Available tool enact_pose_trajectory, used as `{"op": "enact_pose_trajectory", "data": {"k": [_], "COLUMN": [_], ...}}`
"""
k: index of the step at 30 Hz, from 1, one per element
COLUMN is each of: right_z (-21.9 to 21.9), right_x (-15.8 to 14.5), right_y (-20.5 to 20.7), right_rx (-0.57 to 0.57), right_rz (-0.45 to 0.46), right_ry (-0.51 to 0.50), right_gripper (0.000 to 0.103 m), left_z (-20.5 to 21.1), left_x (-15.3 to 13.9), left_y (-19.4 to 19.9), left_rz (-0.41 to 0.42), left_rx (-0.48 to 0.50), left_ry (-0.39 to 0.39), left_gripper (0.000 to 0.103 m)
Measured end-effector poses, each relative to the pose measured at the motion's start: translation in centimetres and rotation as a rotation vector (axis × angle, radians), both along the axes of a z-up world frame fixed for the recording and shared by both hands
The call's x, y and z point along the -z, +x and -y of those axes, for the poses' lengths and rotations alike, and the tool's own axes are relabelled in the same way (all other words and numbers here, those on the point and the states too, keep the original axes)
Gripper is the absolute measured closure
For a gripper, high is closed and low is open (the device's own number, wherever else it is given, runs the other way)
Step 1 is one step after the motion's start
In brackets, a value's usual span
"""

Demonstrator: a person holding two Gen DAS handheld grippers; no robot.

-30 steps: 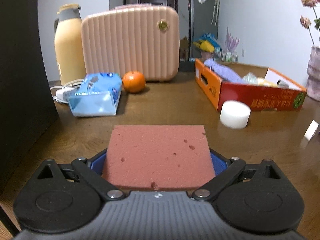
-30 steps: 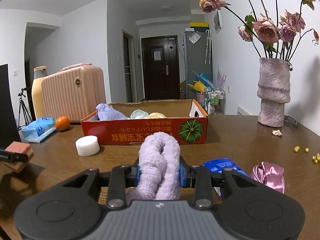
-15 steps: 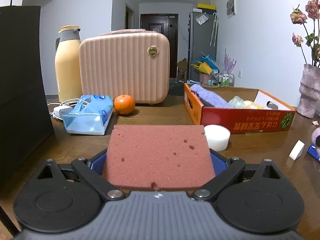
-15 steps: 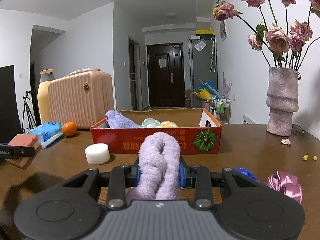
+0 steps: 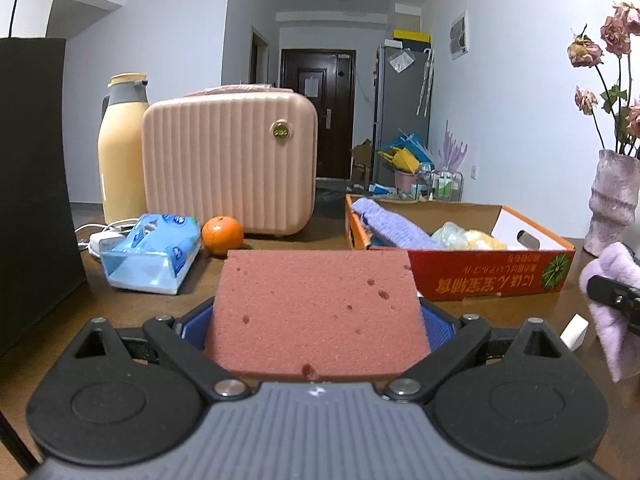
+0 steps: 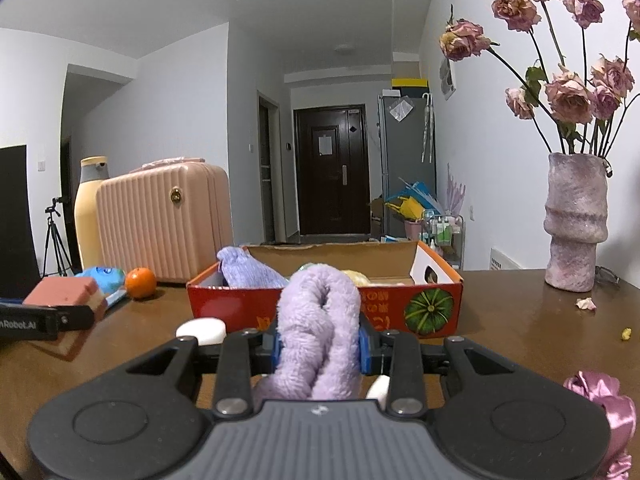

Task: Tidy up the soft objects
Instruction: 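Carry the pink sponge and lavender towel over the cardboard box with both grippers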

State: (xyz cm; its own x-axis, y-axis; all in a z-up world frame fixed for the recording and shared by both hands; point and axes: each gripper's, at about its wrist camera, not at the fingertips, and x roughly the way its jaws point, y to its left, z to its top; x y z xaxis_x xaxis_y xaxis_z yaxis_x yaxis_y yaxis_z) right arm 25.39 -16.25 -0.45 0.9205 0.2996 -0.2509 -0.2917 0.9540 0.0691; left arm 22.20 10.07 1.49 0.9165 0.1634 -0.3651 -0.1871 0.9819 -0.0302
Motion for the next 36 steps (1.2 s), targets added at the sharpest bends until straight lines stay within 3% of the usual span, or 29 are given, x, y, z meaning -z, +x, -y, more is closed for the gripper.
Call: {"op": "enact_pose_trajectory", "data": {"k": [16, 36], "right_z": [-2.0, -1.5], "right_x": [-1.0, -1.9], "right_y": [3.4, 9.0], "right_rx": [0.026, 0.072], "right_rz": [0.050, 0.067], "right_ry": [0.052, 0.142], "right_gripper": [0.070, 0.070], "left_z": [2.5, 3.8], "left_x": [-1.5, -2.4], "left_y": [3.4, 9.0], "left_rz": [0.075, 0.125], "left_rx": [-0.022, -0.051], "left_ry": [-0.017, -0.053], "left_gripper": [0.004, 0.004]}}
